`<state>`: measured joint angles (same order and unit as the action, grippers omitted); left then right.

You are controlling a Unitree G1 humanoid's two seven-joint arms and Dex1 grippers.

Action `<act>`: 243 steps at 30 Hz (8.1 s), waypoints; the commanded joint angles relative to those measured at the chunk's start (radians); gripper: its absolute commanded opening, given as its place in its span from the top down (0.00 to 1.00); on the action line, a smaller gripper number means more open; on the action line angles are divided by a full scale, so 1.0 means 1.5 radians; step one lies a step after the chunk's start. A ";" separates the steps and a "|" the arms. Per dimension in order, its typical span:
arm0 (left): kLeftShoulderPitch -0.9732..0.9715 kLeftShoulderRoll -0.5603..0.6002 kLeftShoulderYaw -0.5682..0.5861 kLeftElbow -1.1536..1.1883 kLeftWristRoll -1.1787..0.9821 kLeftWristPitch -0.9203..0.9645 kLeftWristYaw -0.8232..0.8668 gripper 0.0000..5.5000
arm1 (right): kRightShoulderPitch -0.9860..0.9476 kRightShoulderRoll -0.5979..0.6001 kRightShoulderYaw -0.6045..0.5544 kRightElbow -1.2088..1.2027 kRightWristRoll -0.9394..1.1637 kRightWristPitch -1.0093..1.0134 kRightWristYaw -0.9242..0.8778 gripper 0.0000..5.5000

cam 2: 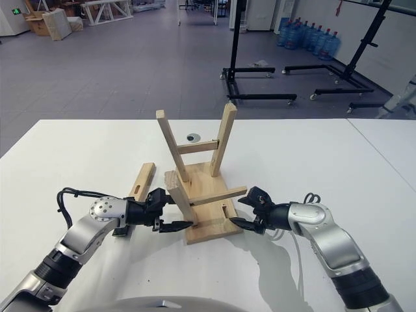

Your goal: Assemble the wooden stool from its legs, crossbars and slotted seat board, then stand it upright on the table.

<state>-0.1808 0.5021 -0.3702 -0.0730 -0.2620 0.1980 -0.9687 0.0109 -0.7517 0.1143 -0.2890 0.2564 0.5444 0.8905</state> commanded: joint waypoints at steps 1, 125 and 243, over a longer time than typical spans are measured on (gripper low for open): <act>0.006 0.030 0.031 -0.041 0.017 -0.009 0.003 0.30 | 0.010 -0.003 -0.009 0.004 -0.002 -0.006 -0.006 0.38; -0.243 -0.047 0.360 -0.146 -0.619 0.479 0.175 0.63 | -0.533 0.294 -0.206 0.103 1.018 0.242 -0.612 0.50; -0.008 -0.045 0.383 -0.260 -0.665 0.401 0.554 0.43 | -0.078 0.177 -0.248 0.160 0.371 -0.225 0.306 0.61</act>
<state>-0.1716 0.4352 0.2041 -0.4659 -1.2610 0.7965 -0.1439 -0.0768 -0.4755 -0.2598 -0.0303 0.7935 0.1952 1.3536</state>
